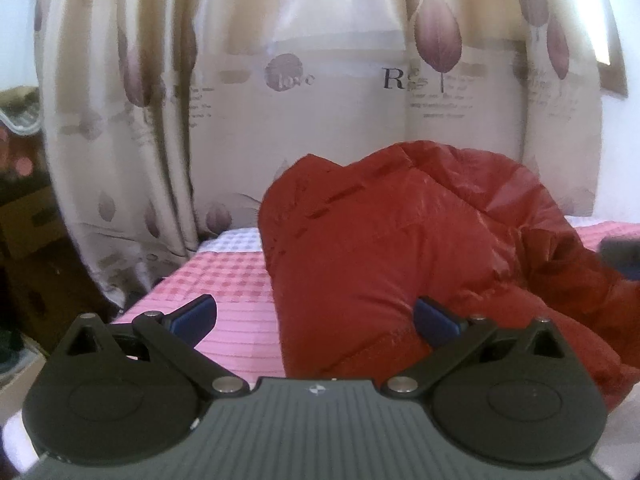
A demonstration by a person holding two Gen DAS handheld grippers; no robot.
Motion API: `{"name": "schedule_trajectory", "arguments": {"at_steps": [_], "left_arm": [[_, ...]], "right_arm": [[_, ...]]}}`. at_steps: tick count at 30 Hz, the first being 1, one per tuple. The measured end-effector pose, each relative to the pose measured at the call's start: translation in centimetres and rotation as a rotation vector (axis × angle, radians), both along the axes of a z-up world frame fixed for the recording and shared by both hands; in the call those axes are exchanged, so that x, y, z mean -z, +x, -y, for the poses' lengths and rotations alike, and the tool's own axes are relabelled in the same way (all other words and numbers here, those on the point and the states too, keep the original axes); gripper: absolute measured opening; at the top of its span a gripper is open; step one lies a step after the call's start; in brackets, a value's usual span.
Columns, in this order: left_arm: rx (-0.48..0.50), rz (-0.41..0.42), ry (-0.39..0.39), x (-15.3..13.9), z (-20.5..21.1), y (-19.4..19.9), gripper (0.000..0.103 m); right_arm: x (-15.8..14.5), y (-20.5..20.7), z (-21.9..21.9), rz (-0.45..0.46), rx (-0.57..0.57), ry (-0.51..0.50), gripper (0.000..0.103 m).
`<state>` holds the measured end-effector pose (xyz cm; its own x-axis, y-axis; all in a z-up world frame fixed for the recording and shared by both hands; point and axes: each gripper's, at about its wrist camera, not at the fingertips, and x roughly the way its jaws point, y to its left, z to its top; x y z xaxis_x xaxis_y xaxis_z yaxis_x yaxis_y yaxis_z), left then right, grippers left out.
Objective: Fold large clothes
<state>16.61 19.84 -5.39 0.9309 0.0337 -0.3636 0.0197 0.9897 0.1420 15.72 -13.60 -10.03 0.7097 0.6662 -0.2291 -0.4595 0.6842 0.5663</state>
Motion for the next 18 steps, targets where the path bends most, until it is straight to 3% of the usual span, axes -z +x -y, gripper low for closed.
{"name": "schedule_trajectory", "arguments": {"at_steps": [3,7,12,18], "left_arm": [[-0.051,0.004,0.016,-0.1,0.4,-0.4,0.103],[-0.132,0.019,0.039,-0.6,1.1,-0.9,0.103],[-0.178,0.054,0.043,-1.5,1.5,-1.9,0.103],[-0.197,0.111,-0.041,-3.9,1.2,-3.9,0.103]], "right_arm": [[-2.3,-2.4,-0.2,0.117,0.052,-0.045,0.101],[-4.4,-4.5,-1.6,0.195,0.042,-0.1,0.102],[-4.8,-5.7,-4.3,0.225,0.023,-0.201,0.103],[-5.1,-6.6,-4.9,0.219,0.004,-0.186,0.103]]}}
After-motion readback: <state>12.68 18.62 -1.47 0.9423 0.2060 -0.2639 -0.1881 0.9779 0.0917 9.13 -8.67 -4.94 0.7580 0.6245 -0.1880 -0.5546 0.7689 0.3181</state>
